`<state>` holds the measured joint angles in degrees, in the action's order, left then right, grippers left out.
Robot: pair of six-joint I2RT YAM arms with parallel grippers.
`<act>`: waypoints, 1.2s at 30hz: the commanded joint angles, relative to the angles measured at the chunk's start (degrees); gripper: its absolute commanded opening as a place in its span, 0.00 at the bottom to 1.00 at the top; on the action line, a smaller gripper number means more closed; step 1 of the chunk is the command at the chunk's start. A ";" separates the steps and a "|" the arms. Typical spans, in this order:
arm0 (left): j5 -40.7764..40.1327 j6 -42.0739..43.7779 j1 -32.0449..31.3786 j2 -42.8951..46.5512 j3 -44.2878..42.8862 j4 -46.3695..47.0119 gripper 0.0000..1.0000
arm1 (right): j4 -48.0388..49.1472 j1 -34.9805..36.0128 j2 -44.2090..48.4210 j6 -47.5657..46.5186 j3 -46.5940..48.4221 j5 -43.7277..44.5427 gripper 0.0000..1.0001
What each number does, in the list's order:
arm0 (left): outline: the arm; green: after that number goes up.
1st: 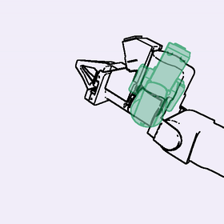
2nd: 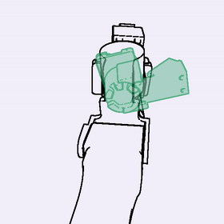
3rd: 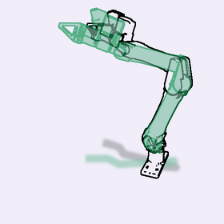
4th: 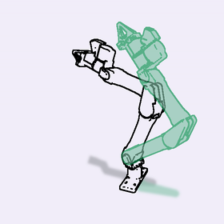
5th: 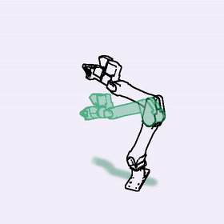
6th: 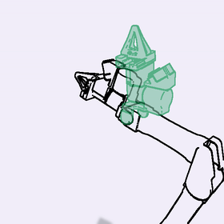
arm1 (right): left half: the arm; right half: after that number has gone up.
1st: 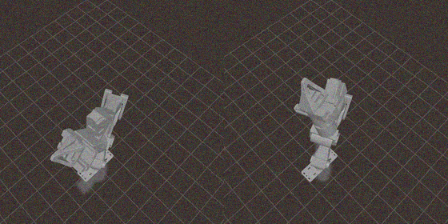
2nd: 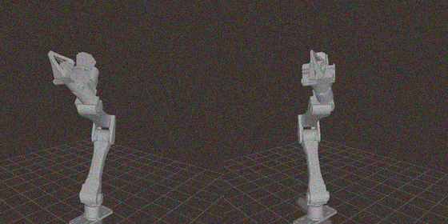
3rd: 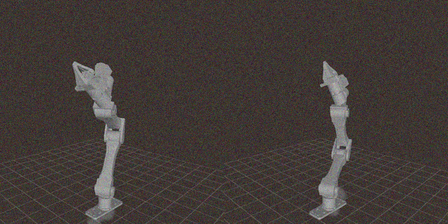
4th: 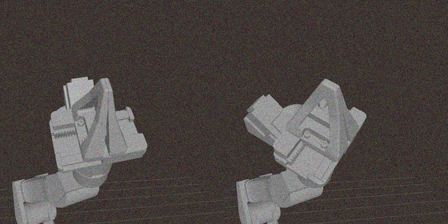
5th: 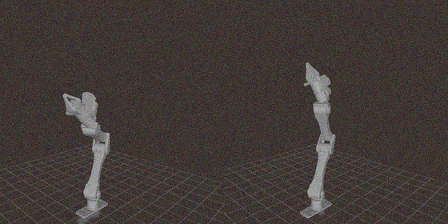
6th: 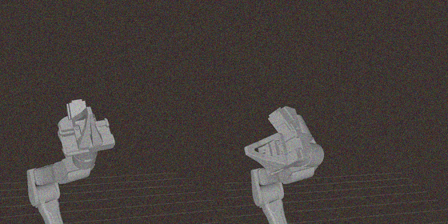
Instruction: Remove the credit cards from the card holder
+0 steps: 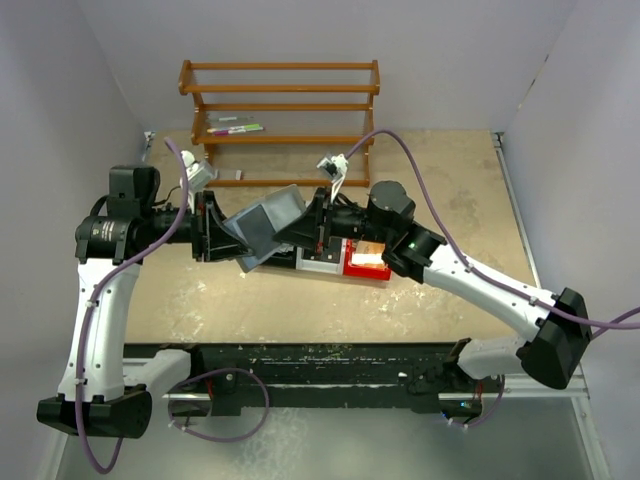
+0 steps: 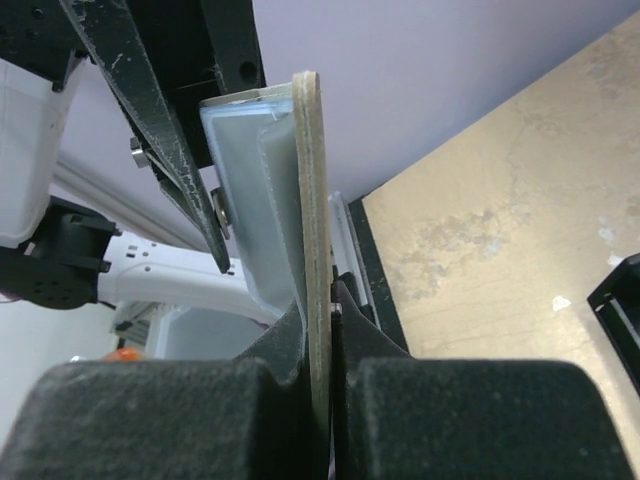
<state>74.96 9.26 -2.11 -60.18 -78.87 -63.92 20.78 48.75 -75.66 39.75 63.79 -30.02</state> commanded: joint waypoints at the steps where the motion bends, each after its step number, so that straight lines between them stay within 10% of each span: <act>1: 8.01 5.68 -0.79 1.22 -2.82 -4.73 0.35 | 6.02 -0.94 0.27 3.12 -0.50 -1.08 0.00; 8: 7.86 11.97 -0.79 0.36 -4.40 -10.12 0.42 | 5.98 -1.22 1.05 3.33 -1.20 -2.54 0.00; 19: 11.14 22.15 -0.79 -0.41 -6.93 -19.26 0.15 | 8.25 -3.67 1.39 5.99 -2.51 -6.58 0.00; 36: 11.87 22.15 -0.79 0.95 -6.36 -18.75 0.18 | 7.84 -4.89 1.23 6.64 -2.00 -8.36 0.00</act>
<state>81.17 30.63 -2.31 -61.19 -83.31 -81.10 27.40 45.98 -75.24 46.92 61.52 -41.54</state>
